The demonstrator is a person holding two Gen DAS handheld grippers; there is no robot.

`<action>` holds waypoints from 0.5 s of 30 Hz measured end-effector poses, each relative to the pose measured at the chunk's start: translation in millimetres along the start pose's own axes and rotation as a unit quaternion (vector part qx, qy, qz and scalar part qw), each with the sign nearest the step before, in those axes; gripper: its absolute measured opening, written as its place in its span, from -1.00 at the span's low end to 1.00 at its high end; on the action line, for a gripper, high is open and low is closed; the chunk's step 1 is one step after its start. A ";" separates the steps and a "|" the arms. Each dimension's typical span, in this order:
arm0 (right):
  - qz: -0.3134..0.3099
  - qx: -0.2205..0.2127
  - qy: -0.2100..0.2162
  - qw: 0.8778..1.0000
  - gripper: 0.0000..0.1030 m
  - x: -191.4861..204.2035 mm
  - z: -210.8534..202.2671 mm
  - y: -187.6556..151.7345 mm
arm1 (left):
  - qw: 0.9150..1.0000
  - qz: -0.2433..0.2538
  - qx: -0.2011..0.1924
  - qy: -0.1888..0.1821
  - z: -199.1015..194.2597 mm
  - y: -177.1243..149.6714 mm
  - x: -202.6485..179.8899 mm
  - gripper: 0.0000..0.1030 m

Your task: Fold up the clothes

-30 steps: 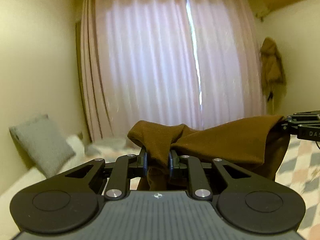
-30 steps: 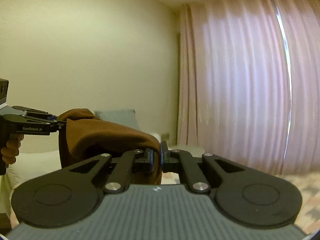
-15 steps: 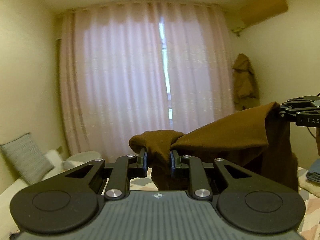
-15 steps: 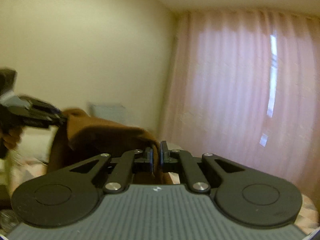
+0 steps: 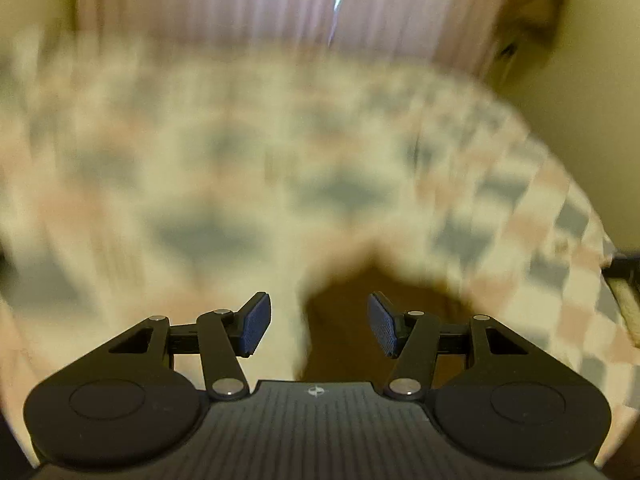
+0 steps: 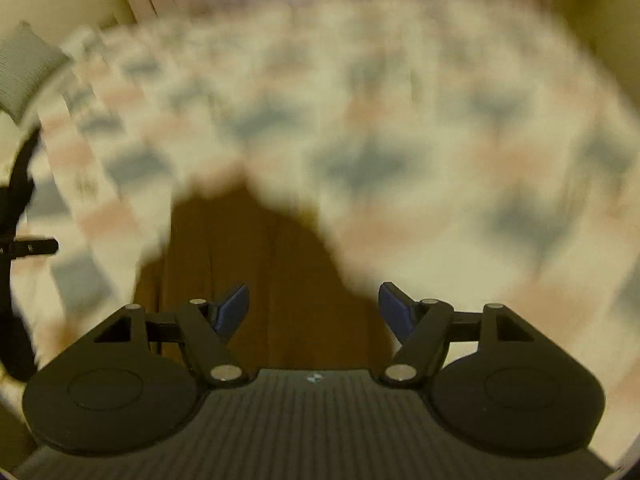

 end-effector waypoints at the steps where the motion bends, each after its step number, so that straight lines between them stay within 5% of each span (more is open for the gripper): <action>1: 0.018 0.031 0.009 0.999 0.33 -6.9 12.3 -22.3 | 0.999 -0.027 0.028 -0.007 12.7 -27.4 6.6 0.08; 5: 0.019 0.081 0.016 0.996 0.33 -27.3 45.8 -67.5 | 0.989 -0.105 0.105 -0.018 38.2 -125.9 17.0 0.20; 8: -0.015 0.061 0.039 0.997 0.33 -30.9 68.6 -36.3 | 0.981 -0.150 0.124 -0.008 51.5 -175.0 24.2 0.31; 15: -0.126 0.001 0.110 0.986 0.19 -4.1 137.8 74.7 | 0.985 -0.172 0.028 0.012 106.3 -115.1 59.4 0.31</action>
Point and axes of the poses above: each gripper's, at about its wrist camera, not at the fingertips, and z roughly the way its jaws point, x to its left, y to its top, the point moved 5 cm from there along z, roughly the way its jaws point, and after that the axes turned 2 degrees about x, right-handed, at the moved point
